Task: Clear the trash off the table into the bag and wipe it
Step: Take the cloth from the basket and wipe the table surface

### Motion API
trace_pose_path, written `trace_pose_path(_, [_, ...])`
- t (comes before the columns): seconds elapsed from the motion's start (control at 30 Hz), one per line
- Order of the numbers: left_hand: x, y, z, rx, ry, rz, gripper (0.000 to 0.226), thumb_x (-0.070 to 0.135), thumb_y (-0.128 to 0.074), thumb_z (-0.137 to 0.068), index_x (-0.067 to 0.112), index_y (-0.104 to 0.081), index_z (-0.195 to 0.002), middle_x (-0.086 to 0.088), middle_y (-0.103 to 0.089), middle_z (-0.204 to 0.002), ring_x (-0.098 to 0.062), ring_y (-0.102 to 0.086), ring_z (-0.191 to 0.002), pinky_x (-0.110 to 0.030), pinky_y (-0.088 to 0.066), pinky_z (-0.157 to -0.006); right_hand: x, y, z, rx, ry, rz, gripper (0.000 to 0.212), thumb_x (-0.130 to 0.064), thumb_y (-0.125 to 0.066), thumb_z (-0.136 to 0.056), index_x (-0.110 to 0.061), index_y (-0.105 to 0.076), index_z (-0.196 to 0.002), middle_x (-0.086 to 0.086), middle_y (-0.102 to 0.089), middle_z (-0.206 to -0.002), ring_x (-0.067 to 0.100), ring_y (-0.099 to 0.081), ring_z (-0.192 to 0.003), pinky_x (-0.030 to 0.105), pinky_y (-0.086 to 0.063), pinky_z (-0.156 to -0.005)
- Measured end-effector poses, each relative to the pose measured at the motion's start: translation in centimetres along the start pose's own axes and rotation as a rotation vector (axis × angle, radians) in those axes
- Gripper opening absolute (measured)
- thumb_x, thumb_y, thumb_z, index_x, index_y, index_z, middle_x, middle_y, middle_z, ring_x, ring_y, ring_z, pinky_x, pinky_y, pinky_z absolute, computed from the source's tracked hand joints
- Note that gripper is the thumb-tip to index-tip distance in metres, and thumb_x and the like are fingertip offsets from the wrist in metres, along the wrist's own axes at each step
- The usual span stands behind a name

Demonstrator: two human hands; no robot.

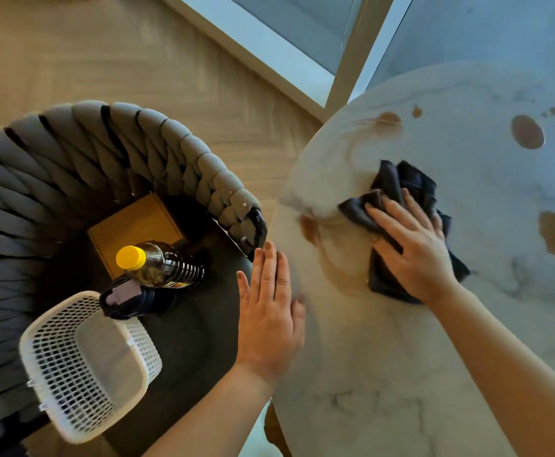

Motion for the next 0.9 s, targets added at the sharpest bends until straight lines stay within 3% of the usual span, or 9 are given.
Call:
trace_pose_path(0.07, [0.1, 0.0, 0.0, 0.007, 0.007, 0.016, 0.060, 0.030, -0.032, -0.091, 0.006, -0.016, -0.144, -0.011, -0.013, -0.154, -0.022, -0.007, -0.143, -0.041, -0.002, -0.115, 3.2, 1.2, -2.7, 0.046, -0.189, -0.055, 0.050, -0.043, -0.041, -0.086, -0.031, -0.045, -0.134, -0.005, -0.036, -0.148, 0.020, -0.014, -0.142, 0.054, -0.006, -0.112])
trace_pose_path(0.13, [0.1, 0.0, -0.1, 0.000, 0.010, 0.035, 0.060, 0.030, -0.032, -0.091, 0.007, -0.014, -0.144, -0.010, -0.012, -0.154, -0.021, -0.006, -0.143, -0.040, -0.002, -0.115, 2.7, 0.8, -7.0, 0.057, -0.247, -0.066, 0.046, -0.041, -0.042, -0.091, -0.034, -0.041, -0.137, -0.010, -0.029, -0.151, 0.021, -0.007, -0.143, 0.056, 0.000, -0.113])
trace_pose_path(0.23, [0.1, 0.1, -0.1, 0.003, 0.004, 0.083, 0.061, 0.033, -0.031, -0.093, 0.011, -0.009, -0.146, -0.006, -0.008, -0.156, -0.018, 0.000, -0.144, -0.034, 0.006, -0.116, -4.1, -1.7, -10.4, -0.012, -0.029, -0.065, 0.043, -0.038, -0.042, -0.094, -0.037, -0.038, -0.137, -0.012, -0.026, -0.151, 0.022, -0.004, -0.144, 0.057, 0.003, -0.112])
trace_pose_path(0.3, [0.0, 0.2, 0.1, 0.014, 0.012, 0.133, 0.061, 0.034, -0.031, -0.095, 0.014, -0.007, -0.147, -0.004, -0.006, -0.156, -0.016, 0.002, -0.144, -0.030, 0.009, -0.116, -7.7, -2.7, -7.7, -0.067, 0.169, -0.078, 0.043, -0.037, -0.043, -0.092, -0.037, -0.040, -0.136, -0.013, -0.030, -0.149, 0.020, -0.007, -0.143, 0.056, 0.001, -0.112])
trace_pose_path(0.4, [0.0, 0.4, 0.3, 0.031, 0.017, 0.173, 0.060, 0.025, -0.030, -0.092, 0.007, -0.012, -0.146, -0.007, -0.005, -0.156, -0.019, 0.000, -0.144, -0.036, 0.001, -0.117, -6.3, -1.9, -0.7, -0.096, 0.333, -0.137, 0.044, -0.039, -0.043, -0.087, -0.036, -0.046, -0.131, -0.017, -0.035, -0.142, 0.008, -0.012, -0.140, 0.046, -0.005, -0.113])
trace_pose_path(0.53, [-0.1, 0.3, 0.2, 0.066, 0.040, 0.195, 0.060, 0.019, -0.029, -0.087, -0.001, -0.019, -0.143, -0.014, -0.011, -0.154, -0.023, -0.007, -0.143, -0.045, -0.010, -0.115, 1.1, 0.9, -1.3, -0.023, 0.149, -0.164, 0.043, -0.042, -0.042, -0.085, -0.035, -0.049, -0.127, -0.011, -0.044, -0.137, 0.017, -0.026, -0.138, 0.052, -0.018, -0.108])
trace_pose_path(0.63, [-0.2, 0.7, 0.5, 0.090, 0.065, 0.223, 0.058, 0.022, -0.030, -0.089, 0.001, -0.023, -0.143, -0.013, -0.017, -0.153, -0.020, -0.011, -0.142, -0.047, -0.013, -0.115, -0.7, 0.2, -6.7, -0.010, 0.031, -0.143, 0.041, -0.041, -0.044, -0.089, -0.036, -0.049, -0.130, -0.011, -0.039, -0.144, 0.020, -0.017, -0.142, 0.054, -0.006, -0.111])
trace_pose_path(0.77, [-0.6, 1.5, 1.1, 0.152, 0.096, 0.191, 0.055, 0.017, -0.032, -0.087, 0.006, -0.031, -0.142, -0.010, -0.030, -0.150, -0.025, -0.025, -0.138, -0.057, -0.027, -0.109, -9.0, -3.3, -3.7, -0.142, 0.290, -0.127, 0.044, -0.033, -0.046, -0.090, -0.039, -0.042, -0.134, -0.015, -0.033, -0.147, 0.018, -0.009, -0.143, 0.057, 0.001, -0.111])
trace_pose_path(0.9, [-0.8, 1.3, 1.3, 0.137, 0.119, 0.101, 0.055, 0.017, -0.029, -0.086, 0.010, -0.035, -0.141, -0.006, -0.030, -0.150, -0.025, -0.027, -0.138, -0.055, -0.022, -0.109, -4.9, -1.7, 5.4, -0.094, 0.338, -0.139, 0.045, -0.037, -0.045, -0.085, -0.036, -0.048, -0.130, -0.016, -0.039, -0.141, 0.014, -0.020, -0.141, 0.056, -0.015, -0.111])
Point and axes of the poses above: each hand's wrist, its own z-axis away from the middle knuckle, its own y-axis out of the back of the hand, x = y × z, the point moved 8 cm from there along -z, towards the middle knuckle
